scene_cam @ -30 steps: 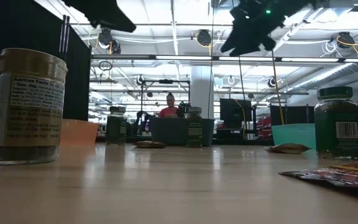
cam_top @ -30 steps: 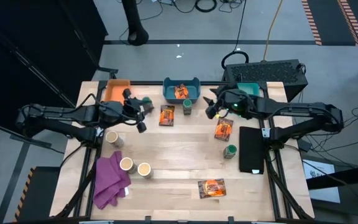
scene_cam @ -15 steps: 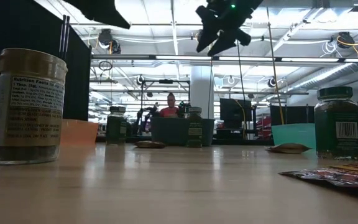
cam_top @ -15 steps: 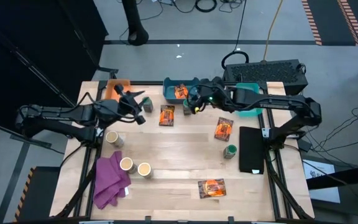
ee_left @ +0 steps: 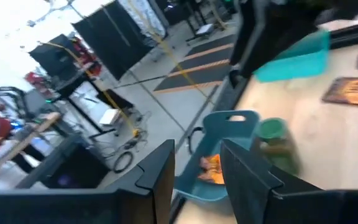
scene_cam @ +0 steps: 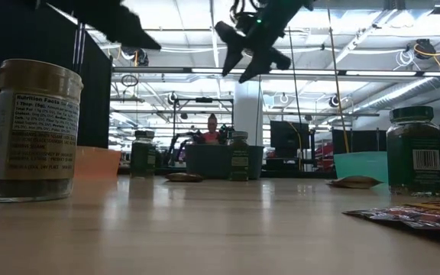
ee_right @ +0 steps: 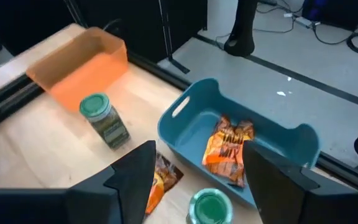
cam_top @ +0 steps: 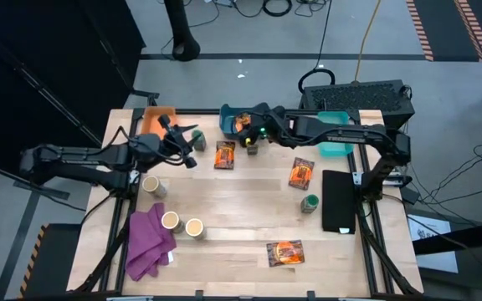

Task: Sort spices by type
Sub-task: Put the top right green seasoning bottle into the light blue bin

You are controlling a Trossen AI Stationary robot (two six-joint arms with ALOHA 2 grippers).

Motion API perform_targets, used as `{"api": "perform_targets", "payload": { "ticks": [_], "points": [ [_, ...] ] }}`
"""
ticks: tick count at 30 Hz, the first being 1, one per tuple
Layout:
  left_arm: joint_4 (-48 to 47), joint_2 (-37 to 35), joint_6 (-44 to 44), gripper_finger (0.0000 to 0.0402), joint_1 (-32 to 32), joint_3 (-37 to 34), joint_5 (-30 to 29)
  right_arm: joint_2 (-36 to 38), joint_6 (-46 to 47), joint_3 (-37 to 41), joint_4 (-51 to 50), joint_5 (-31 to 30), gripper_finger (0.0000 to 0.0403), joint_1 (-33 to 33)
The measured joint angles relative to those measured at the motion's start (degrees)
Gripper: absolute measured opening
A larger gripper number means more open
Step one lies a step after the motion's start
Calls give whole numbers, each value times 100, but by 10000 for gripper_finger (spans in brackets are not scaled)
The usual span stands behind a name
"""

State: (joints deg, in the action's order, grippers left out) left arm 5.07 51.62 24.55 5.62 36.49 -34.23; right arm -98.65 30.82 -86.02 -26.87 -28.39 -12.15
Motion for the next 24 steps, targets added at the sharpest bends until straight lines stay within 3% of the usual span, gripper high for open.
{"api": "perform_targets", "payload": {
  "ticks": [6, 17, 24],
  "points": [
    [204, -4, 18, 134, 378, -57, -19, -448, 3, -483, -738, -9, 237, -5],
    [178, -3, -6, 134, 414, -57, -15, -605, 22, -531, -1118, -41, 269, -27],
    [176, -3, -8, 134, 412, -55, -12, -852, 672, -534, -1607, 46, 297, -144]
  ]
}}
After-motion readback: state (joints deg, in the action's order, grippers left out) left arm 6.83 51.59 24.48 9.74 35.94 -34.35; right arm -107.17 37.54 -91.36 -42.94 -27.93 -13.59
